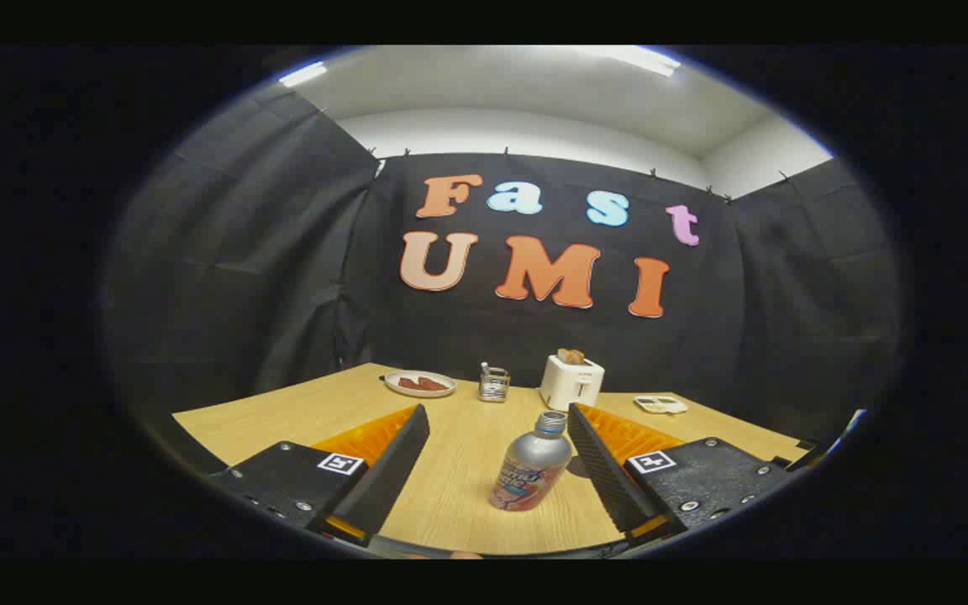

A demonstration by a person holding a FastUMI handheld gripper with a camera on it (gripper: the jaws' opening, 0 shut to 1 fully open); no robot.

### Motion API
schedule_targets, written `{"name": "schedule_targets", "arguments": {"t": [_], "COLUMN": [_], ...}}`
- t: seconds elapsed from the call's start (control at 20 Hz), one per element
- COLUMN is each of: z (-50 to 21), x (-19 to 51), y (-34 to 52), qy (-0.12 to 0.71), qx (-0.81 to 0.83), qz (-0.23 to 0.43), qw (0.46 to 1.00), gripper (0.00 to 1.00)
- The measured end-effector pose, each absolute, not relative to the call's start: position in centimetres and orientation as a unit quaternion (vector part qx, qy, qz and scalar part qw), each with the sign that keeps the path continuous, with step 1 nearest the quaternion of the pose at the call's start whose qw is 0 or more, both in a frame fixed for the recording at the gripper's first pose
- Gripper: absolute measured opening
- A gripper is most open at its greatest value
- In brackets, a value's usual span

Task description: Take the bottle from table, then pour the juice into the cup, finally place the bottle on the coaster

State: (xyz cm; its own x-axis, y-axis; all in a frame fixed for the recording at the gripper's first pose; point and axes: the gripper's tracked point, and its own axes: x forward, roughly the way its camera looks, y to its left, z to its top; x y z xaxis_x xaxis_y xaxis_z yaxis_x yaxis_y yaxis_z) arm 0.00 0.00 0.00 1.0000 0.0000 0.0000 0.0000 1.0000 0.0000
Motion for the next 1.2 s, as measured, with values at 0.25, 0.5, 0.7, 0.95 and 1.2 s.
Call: {"name": "schedule_targets", "arguments": {"t": [0.25,0.5,0.7,0.95,1.2], "z": [1.3,0.5,0.6,0.4,-1.0], "x": [-0.4,0.4,0.1,-0.4,-0.1], "y": [0.5,0.9,0.2,1.2,-0.1], "qy": [-0.028,-0.01,-0.015,-0.003,0.011], "qx": [0.017,0.036,0.038,0.021,0.032], "qz": [0.008,0.033,0.019,0.021,0.006], "qw": [0.999,0.999,0.999,1.0,0.999], "gripper": [0.98,0.98,0.98,0.98,0.98]}}
